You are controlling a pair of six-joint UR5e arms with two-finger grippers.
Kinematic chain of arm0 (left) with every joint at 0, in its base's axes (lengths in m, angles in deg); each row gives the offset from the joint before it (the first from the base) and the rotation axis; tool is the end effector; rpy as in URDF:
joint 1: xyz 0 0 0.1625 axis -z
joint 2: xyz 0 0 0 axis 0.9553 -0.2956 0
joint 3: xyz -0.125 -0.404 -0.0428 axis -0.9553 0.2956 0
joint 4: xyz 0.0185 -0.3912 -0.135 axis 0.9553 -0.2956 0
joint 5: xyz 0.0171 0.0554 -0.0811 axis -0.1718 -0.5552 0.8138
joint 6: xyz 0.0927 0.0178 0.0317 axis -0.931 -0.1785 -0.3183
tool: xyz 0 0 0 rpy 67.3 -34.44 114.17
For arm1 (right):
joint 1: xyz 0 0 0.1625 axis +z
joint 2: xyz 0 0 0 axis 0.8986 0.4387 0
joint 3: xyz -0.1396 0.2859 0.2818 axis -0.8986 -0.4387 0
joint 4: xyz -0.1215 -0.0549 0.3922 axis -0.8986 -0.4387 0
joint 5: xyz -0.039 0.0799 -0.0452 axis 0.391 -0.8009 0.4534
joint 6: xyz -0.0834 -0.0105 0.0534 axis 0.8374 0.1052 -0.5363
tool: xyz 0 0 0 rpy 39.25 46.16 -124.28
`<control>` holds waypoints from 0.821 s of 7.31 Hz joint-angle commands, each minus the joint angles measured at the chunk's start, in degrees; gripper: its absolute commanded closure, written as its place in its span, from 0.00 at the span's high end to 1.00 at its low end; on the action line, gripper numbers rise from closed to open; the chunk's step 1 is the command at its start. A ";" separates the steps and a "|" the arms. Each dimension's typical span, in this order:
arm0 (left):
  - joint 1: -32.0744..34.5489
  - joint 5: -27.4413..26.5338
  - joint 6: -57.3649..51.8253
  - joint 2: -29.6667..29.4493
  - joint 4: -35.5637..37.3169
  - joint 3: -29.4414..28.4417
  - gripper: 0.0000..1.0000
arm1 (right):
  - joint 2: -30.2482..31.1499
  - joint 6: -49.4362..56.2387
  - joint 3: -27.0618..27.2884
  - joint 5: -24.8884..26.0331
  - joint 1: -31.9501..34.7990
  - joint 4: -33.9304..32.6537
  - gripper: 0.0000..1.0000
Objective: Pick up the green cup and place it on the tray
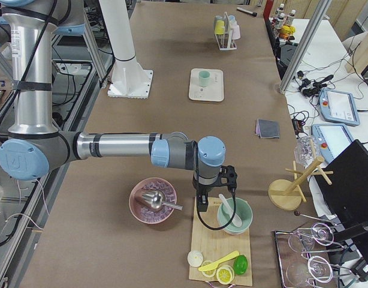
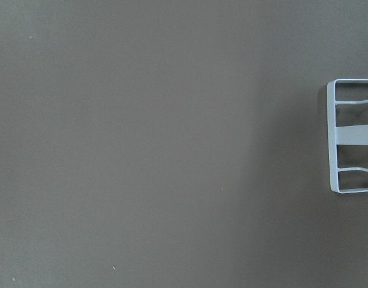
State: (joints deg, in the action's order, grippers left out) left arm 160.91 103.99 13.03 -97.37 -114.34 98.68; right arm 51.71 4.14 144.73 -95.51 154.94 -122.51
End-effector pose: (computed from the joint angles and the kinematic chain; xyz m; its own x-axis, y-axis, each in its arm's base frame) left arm -0.0434 -0.5098 0.6743 0.6757 -0.0420 -0.7360 0.0530 0.9986 -0.0083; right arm 0.0738 -0.4626 0.6400 0.7349 -0.0512 0.6762 0.0520 0.9985 0.0191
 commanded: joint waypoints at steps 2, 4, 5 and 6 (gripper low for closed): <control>0.13 -1.67 -1.81 0.10 8.28 5.30 0.98 | 0.00 0.00 0.00 -0.03 0.00 0.06 1.00; 1.19 -5.94 -9.52 2.89 9.91 6.21 0.98 | 0.09 0.00 0.00 -0.03 0.00 -0.02 1.00; 1.19 -8.50 -9.64 3.17 9.91 6.21 0.98 | 0.09 0.00 0.00 -0.03 0.00 -0.02 1.00; 1.19 -8.44 -9.64 3.09 9.91 6.38 0.98 | 0.09 0.00 0.00 -0.03 0.00 -0.02 1.00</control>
State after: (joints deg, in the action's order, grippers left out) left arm 162.03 96.81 3.97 -94.56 -104.57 104.82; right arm 51.79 4.14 144.73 -95.54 154.94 -122.53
